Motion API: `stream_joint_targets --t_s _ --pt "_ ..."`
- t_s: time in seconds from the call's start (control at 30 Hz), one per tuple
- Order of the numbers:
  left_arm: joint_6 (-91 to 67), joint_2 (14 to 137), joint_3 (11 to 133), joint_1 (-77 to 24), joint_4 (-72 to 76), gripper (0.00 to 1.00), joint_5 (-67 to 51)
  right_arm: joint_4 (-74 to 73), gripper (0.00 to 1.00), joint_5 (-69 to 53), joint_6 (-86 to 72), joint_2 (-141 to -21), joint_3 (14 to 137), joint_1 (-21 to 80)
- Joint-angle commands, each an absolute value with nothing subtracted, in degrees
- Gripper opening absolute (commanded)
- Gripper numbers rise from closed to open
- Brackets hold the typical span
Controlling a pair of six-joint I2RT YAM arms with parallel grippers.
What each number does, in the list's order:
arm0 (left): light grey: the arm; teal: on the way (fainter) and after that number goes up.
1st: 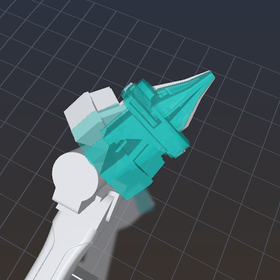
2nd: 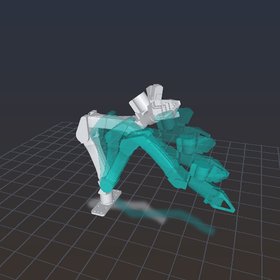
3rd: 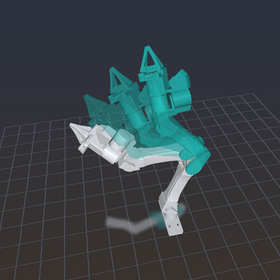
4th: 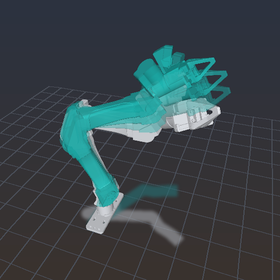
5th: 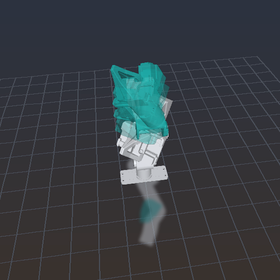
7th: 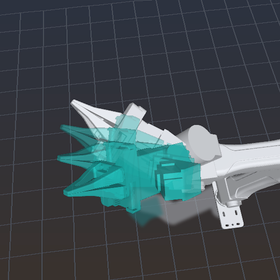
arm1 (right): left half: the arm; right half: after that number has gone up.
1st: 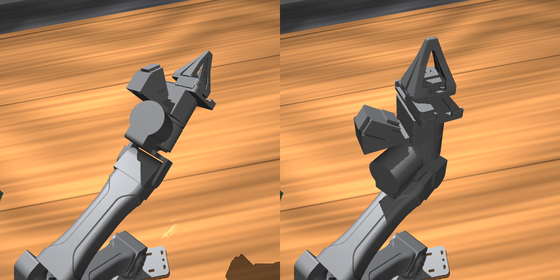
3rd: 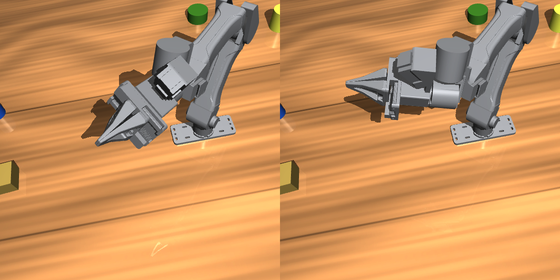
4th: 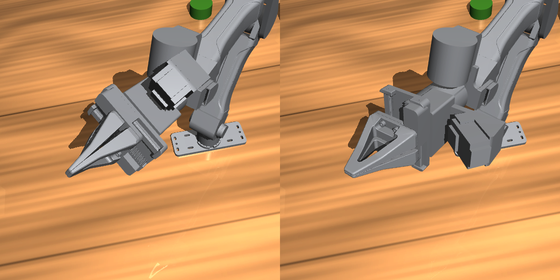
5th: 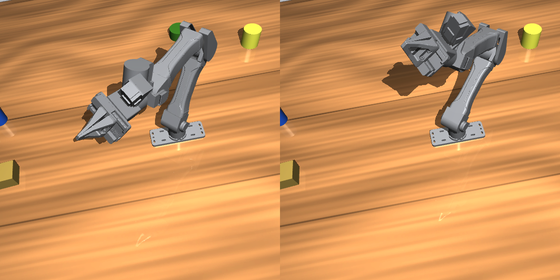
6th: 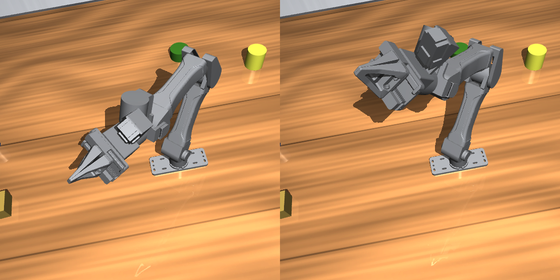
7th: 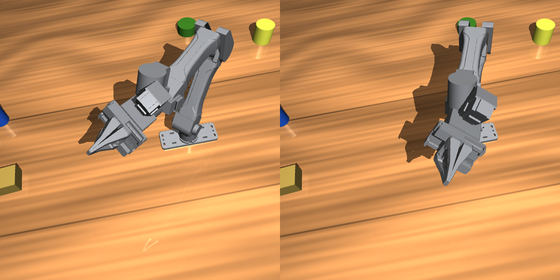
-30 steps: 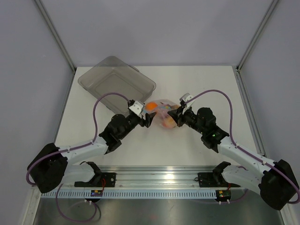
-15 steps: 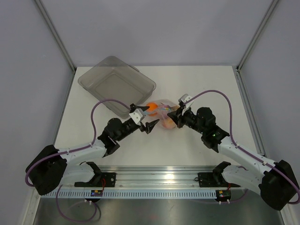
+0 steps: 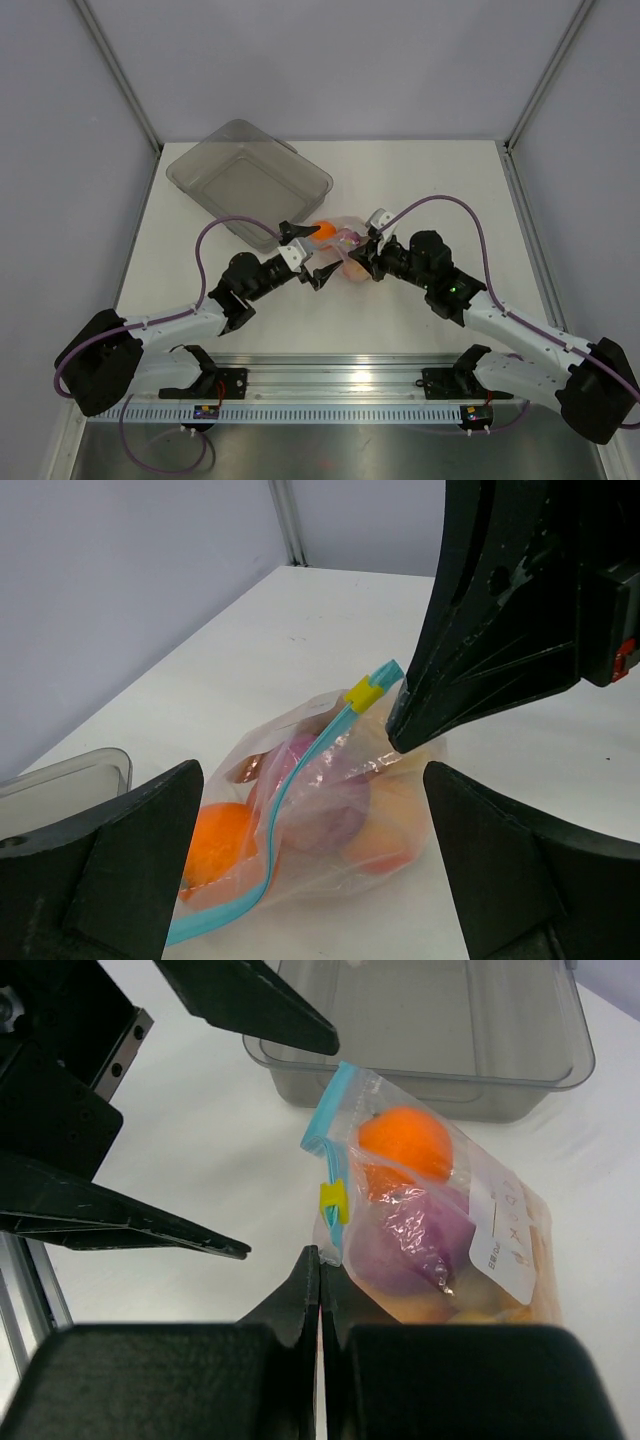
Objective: Open the zip-top bag and remove the fake food
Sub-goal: Unzip the zipper food storage bag at the center of the board.
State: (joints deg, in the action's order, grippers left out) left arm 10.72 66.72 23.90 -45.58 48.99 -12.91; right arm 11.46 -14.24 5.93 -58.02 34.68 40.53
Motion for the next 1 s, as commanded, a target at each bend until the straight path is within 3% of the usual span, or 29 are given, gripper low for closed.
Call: stream_joint_targets --t_s 0.0,0.43,0.5,0.77,0.97 --pt "12.65 65.66 23.91 -45.7 53.44 0.96 -14.33 11.25 0.0 -13.36 9.66 -58.71 37.79 42.62" --pt "15.2 65.74 23.99 -45.7 53.35 0.94 -16.08 12.13 0.0 -12.31 17.66 -57.74 35.59 45.62" --pt "15.64 65.74 24.7 -45.7 51.68 0.99 -15.91 11.69 0.0 -11.52 18.1 -57.4 35.6 45.62" --pt "19.16 66.44 30.14 -45.53 39.66 0.99 -20.21 11.34 0.0 -12.04 18.55 -56.34 35.33 45.62" --pt "21.7 65.31 29.53 -44.82 40.08 0.99 -24.34 11.08 0.0 -12.3 18.81 -55.72 35.24 45.7"
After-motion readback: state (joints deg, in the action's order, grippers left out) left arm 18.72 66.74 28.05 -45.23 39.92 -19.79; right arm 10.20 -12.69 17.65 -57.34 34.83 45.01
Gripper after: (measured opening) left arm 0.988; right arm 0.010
